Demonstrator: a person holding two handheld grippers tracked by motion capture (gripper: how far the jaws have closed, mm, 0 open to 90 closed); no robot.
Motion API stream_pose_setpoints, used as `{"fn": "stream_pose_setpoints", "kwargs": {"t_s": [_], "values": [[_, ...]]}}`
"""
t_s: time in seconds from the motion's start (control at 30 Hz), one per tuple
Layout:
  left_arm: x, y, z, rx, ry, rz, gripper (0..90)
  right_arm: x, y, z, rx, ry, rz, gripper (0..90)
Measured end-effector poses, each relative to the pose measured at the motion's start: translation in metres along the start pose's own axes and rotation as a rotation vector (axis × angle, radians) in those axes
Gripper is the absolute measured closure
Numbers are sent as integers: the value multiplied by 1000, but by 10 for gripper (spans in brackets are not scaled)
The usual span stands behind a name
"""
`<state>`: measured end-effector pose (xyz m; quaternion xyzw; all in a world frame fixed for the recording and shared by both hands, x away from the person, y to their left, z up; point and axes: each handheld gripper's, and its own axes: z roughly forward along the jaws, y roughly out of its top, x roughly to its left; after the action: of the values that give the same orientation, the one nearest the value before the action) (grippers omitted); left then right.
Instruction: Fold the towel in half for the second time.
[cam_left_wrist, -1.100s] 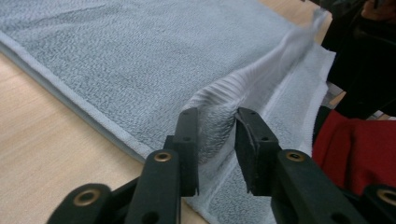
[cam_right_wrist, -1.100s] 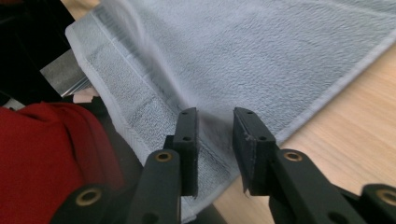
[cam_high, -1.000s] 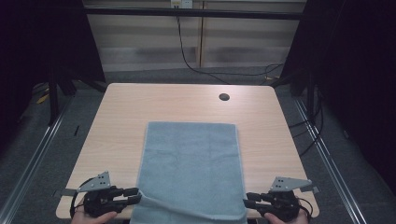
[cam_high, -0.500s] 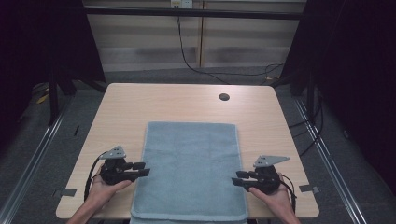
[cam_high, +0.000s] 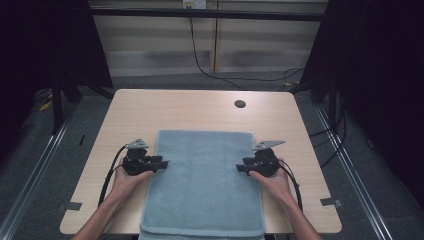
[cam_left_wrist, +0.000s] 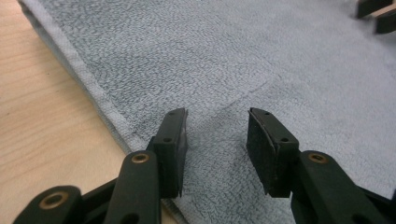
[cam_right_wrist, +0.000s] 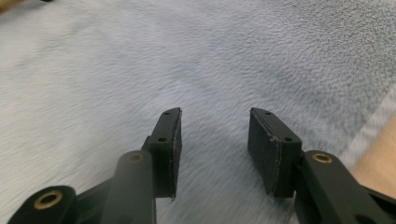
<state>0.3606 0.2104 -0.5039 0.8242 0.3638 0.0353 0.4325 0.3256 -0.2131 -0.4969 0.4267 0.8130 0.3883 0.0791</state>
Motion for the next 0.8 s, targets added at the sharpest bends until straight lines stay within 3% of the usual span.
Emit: {"fn": "stream_pose_setpoints", "kwargs": {"t_s": [0.17, 0.27, 0.5, 0.57, 0.63, 0.8], "values": [[-2, -4, -1, -1, 13, 27, 577, 1, 0, 5, 7, -6, 0, 539], [-5, -8, -4, -6, 8, 28, 577, -3, -3, 4, -6, 16, 17, 542], [-18, -18, -12, 13, 5, 41, 578, 2, -8, 0, -7, 21, 10, 541], [-24, -19, -14, 28, 3, 30, 578, 7, -11, -3, 10, 24, -3, 543], [-32, -23, -16, 35, 0, 48, 578, 10, -13, -7, 24, 20, -14, 543], [-37, -34, -24, 24, -45, 40, 597, 15, -23, -14, 18, 37, -16, 543]]}}
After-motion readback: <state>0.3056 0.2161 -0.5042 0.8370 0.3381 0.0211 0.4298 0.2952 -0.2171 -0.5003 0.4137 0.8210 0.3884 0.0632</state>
